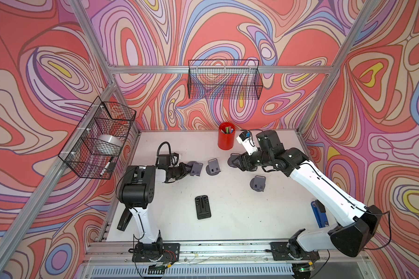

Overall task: Open the phone stand
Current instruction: Place the phone stand at the center of the board.

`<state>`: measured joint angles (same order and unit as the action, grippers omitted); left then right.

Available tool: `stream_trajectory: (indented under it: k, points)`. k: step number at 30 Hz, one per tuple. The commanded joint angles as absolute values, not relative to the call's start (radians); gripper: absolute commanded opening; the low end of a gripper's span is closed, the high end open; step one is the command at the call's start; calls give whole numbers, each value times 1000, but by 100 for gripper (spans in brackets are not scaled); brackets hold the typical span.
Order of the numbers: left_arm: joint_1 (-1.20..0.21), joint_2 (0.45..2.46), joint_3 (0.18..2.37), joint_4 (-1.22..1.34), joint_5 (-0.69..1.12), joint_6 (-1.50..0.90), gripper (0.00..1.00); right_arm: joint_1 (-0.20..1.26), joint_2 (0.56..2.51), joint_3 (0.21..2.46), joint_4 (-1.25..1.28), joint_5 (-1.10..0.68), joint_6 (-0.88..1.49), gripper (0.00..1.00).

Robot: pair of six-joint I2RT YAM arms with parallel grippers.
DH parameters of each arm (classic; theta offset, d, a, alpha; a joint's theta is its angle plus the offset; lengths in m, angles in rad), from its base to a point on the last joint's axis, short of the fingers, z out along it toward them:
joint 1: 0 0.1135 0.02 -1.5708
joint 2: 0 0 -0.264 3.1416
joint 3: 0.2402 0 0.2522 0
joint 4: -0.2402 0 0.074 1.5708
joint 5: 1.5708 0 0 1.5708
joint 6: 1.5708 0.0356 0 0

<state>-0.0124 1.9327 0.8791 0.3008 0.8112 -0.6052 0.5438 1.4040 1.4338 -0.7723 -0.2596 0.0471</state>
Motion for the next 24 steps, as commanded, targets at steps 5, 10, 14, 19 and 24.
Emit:
stream_trajectory:
  k: [5,10,14,19,24]
  points:
    - [-11,1895,892,186,762,-542,40,538,1379,1420,-758,-270,55,64]
    - [-9,1862,905,107,716,-501,41,537,1375,1411,-751,-273,58,64]
    - [-9,1826,920,50,677,-479,41,538,1371,1401,-744,-273,65,64]
    - [-9,1769,904,15,627,-480,40,538,1376,1391,-734,-263,96,64]
    - [-9,1685,860,4,595,-491,40,538,1409,1368,-725,-245,171,63]
